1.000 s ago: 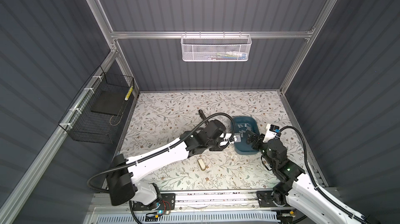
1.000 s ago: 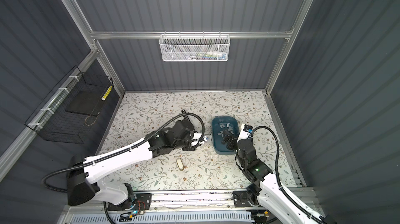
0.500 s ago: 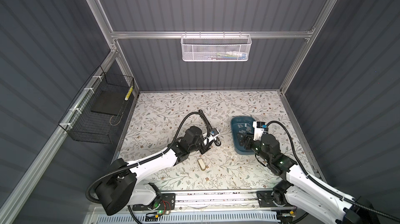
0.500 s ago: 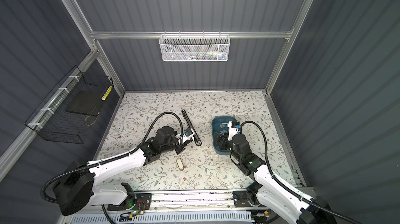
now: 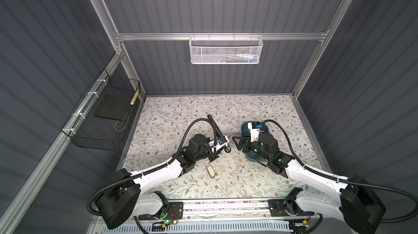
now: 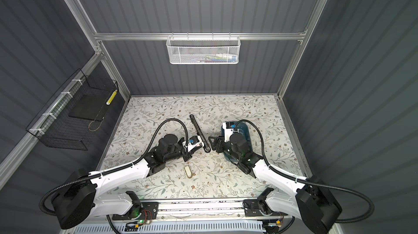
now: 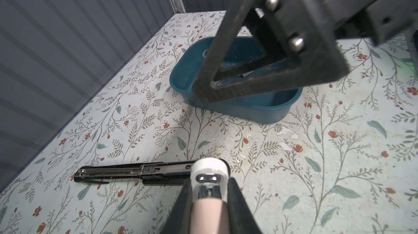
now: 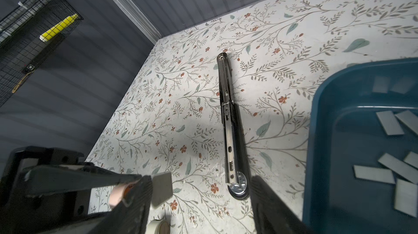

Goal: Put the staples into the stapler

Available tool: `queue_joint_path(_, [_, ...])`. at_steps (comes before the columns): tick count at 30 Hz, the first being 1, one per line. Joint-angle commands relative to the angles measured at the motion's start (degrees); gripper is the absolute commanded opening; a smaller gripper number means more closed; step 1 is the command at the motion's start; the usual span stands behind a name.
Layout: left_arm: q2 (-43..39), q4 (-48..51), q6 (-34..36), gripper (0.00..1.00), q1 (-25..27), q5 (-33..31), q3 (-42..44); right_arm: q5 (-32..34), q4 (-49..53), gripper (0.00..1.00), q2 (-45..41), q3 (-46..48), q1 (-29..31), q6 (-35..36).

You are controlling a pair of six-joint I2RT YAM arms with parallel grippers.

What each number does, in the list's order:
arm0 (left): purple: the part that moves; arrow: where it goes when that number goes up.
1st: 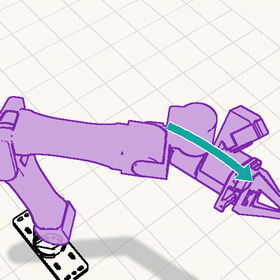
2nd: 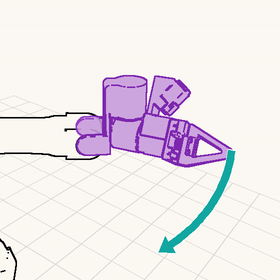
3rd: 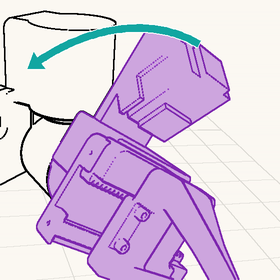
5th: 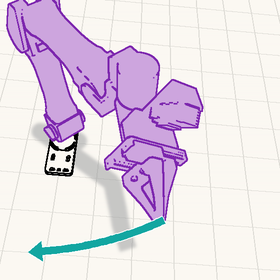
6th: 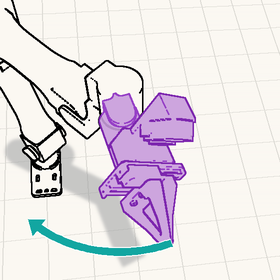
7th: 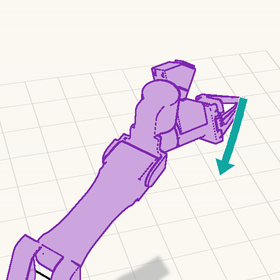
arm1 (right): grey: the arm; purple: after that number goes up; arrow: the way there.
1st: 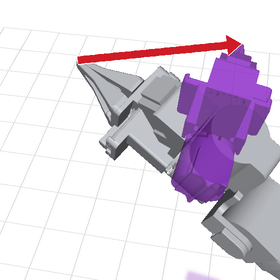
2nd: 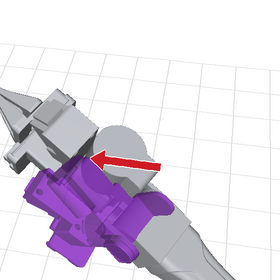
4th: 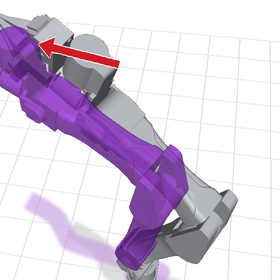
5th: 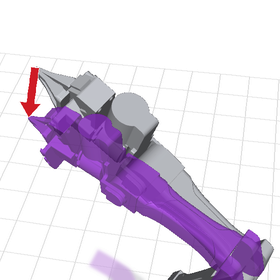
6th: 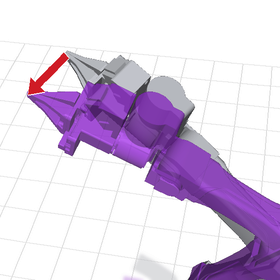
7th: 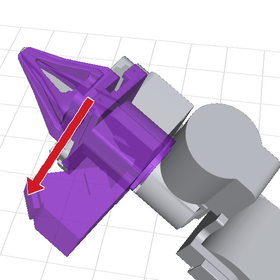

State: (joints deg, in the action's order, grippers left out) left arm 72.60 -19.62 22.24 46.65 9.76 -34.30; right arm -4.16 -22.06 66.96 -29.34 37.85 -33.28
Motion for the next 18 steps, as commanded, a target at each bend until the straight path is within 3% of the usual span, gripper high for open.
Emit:
queue_joint_path(1, [-1.74,-3.50,0.54,0.00,-0.40,2.79,0.87,-2.63,-3.70,0.67,2.16,-2.10,0.48,-0.74])
queue_joint_path(8, [-2.32,-3.19,0.48,0.00,-0.38,1.99,0.95,-5.36,-4.30,0.62,7.10,-5.24,1.43,-0.83])
queue_joint_path(14, [-2.72,-1.88,-1.29,0.00,-0.42,-4.41,0.58,-5.22,-3.11,0.60,6.27,-5.55,2.23,-0.36])
queue_joint_path(18, [-2.94,-1.57,-1.76,0.00,-0.43,-4.26,0.30,-5.85,-1.17,0.59,6.29,-6.58,2.91,0.71])
